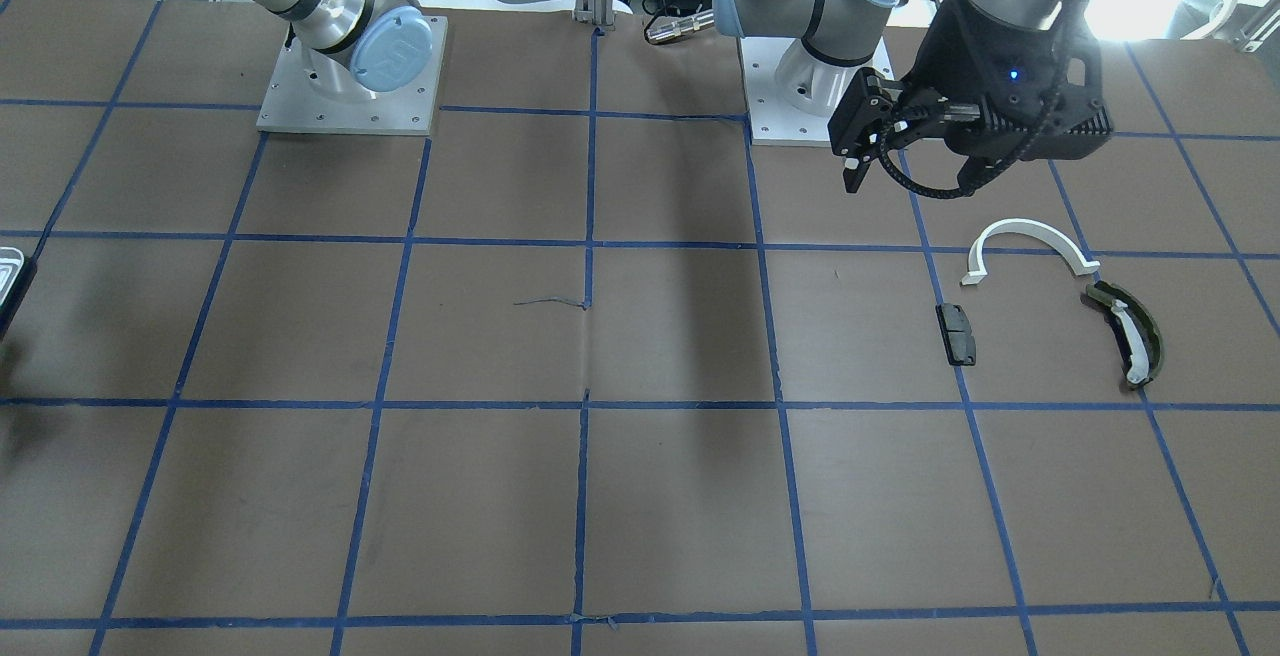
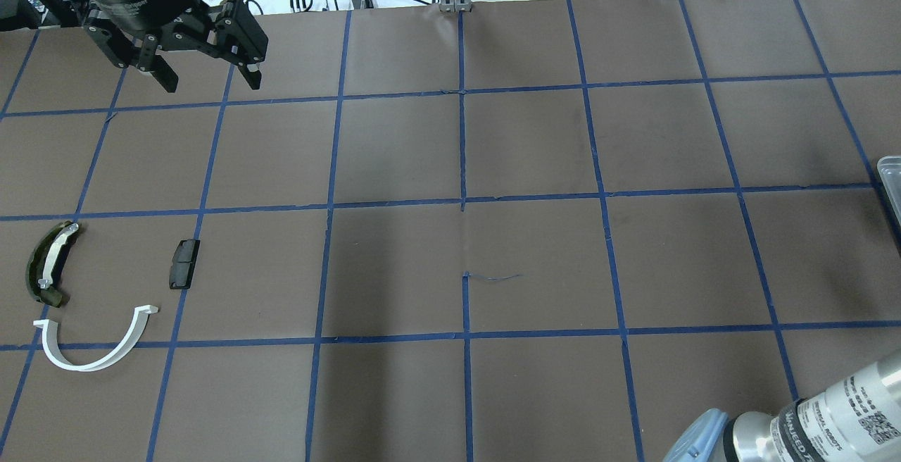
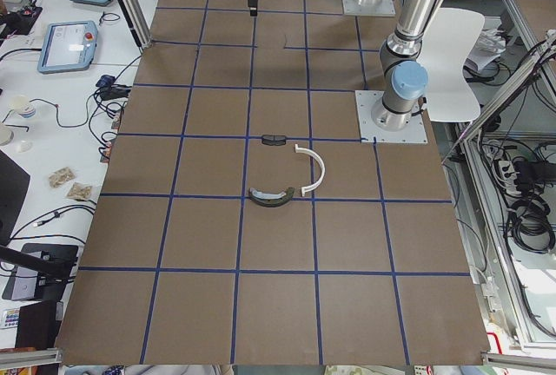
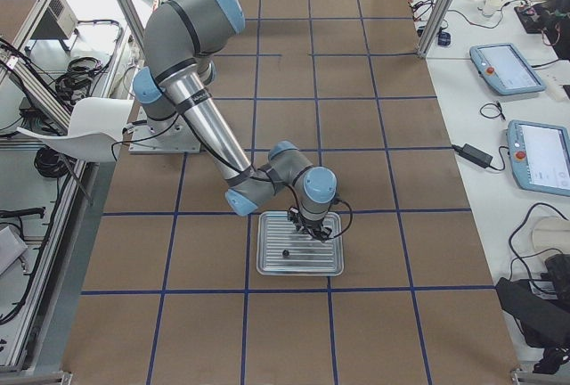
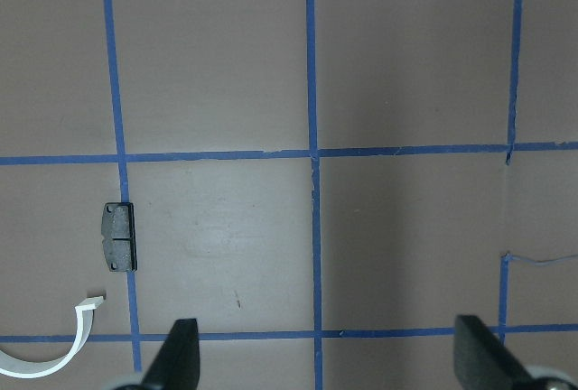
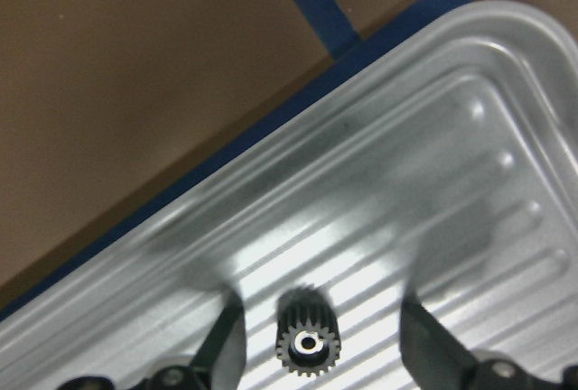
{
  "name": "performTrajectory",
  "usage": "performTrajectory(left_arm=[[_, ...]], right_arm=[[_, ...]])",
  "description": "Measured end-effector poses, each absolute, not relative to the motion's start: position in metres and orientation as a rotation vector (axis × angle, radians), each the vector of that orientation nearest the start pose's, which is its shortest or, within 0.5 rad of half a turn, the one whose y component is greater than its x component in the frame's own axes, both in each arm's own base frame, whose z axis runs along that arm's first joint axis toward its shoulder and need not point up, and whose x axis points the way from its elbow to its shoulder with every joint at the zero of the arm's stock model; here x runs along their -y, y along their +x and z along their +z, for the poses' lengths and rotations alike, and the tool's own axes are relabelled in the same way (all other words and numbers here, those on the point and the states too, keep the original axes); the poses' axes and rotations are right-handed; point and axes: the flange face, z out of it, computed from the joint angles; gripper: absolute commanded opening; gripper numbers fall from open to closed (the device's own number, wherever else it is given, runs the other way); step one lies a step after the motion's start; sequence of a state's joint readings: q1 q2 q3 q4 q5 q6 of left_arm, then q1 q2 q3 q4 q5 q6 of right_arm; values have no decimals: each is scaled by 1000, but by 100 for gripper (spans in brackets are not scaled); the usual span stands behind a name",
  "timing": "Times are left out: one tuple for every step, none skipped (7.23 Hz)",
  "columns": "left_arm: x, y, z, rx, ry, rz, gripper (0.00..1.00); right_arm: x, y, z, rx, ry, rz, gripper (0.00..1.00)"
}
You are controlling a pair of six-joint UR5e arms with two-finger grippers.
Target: Place bearing gear from tray to pile
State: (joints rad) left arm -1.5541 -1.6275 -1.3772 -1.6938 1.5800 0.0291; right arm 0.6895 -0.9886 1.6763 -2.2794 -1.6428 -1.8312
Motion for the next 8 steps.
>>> performTrajectory(left_arm=[[516,-123,543,-3132,16,-23,100],[516,-122,544,-3133,13,-25,100],[517,-122,544,-3133,13,-27,100],[517,-121,545,-3133,11,-29,100],[517,-121,545,-3133,11,-30,100],[517,-121,545,-3133,13,-29,100],[516,-121,544,-3132,17,-24,100],[515,-120,544,-3132,21,-24,100]], right_arm=[[503,-412,175,-2826,-1441,107,4],[504,-408,188,-2840,-1412,101,4],[508,-394,217,-2864,-1355,81,4],[517,-362,256,-2893,-1284,55,4],[530,-315,293,-2931,-1201,35,5],[546,-254,325,-2988,-1067,17,5],[560,-186,346,-3038,-935,-1,5],[573,-116,355,-3070,-821,-13,5]])
